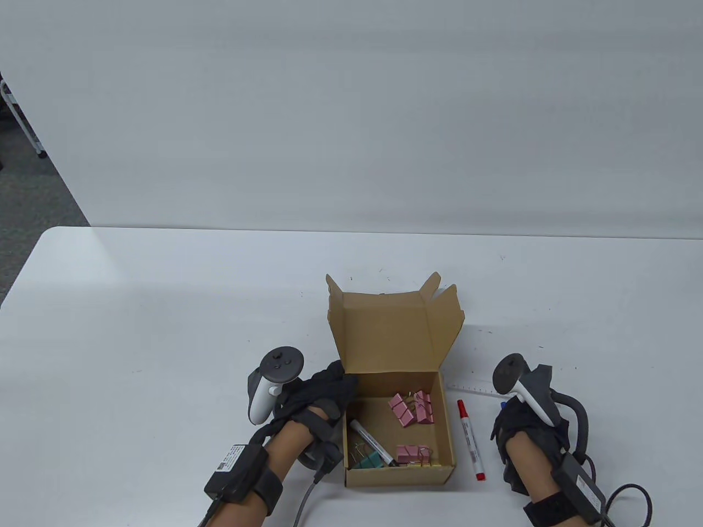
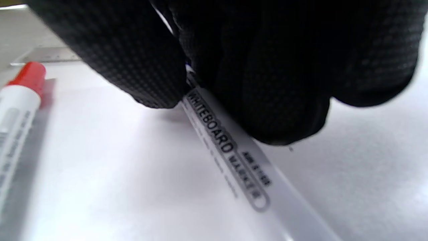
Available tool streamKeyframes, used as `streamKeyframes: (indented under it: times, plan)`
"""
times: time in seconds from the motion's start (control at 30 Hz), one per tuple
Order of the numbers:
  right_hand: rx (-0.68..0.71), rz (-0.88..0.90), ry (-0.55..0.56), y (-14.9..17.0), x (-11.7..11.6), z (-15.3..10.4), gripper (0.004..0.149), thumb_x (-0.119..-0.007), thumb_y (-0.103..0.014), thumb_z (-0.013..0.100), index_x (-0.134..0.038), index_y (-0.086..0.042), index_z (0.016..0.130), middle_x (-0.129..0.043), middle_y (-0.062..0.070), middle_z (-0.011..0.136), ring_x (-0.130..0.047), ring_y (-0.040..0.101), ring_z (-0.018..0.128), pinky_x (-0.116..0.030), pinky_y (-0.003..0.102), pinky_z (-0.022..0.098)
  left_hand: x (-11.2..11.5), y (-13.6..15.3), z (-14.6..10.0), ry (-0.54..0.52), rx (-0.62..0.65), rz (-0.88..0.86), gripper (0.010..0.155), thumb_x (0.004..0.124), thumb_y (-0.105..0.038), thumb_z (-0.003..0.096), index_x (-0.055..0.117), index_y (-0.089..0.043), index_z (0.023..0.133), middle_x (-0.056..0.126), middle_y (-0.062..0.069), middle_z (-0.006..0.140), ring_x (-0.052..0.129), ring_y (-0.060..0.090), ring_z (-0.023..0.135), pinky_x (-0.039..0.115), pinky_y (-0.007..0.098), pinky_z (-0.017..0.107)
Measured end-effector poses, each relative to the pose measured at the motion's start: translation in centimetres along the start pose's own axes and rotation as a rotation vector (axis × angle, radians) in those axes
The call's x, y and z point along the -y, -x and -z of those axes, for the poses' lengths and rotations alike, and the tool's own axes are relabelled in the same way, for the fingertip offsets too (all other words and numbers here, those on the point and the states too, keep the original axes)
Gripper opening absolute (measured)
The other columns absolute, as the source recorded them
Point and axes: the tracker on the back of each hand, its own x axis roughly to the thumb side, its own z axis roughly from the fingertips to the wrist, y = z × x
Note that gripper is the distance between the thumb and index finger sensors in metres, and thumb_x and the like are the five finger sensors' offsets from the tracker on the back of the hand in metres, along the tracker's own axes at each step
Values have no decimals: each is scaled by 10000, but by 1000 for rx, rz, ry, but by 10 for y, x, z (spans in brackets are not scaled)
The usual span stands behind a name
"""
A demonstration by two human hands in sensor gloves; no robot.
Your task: Open four flaps of mailer box and unpack office supplies
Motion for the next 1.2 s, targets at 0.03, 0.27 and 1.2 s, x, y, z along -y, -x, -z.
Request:
streamKeyframes:
  times: [0.03,0.27,1.2]
  plan:
    - [-4,-12,12,-2,-1,0,459,-954,-322,399,-905,-3,726,-1029,191,584,-1086,301,320,-912,469,215,0,0,0,0,0,0,605,648,-483,579,482,-195,1084,575,185,1153,558,529,1036,375,686,762]
    - [-11,-64,22,-8,-2,-5,479,-937,-363,409,-891,-26,746,-1009,188,625,-1071,319,365,-899,480,248,0,0,0,-2,0,0,606,649,-483,579,481,-194,1085,573,185,1154,557,530,1036,373,686,762]
    - [520,-141,-210,-229,-11,-57,507,-923,-384,417,-850,-51,792,-947,184,709,-1052,357,441,-874,541,311,0,0,0,-3,0,3,607,647,-485,579,482,-193,1085,576,187,1153,560,531,1035,376,688,760]
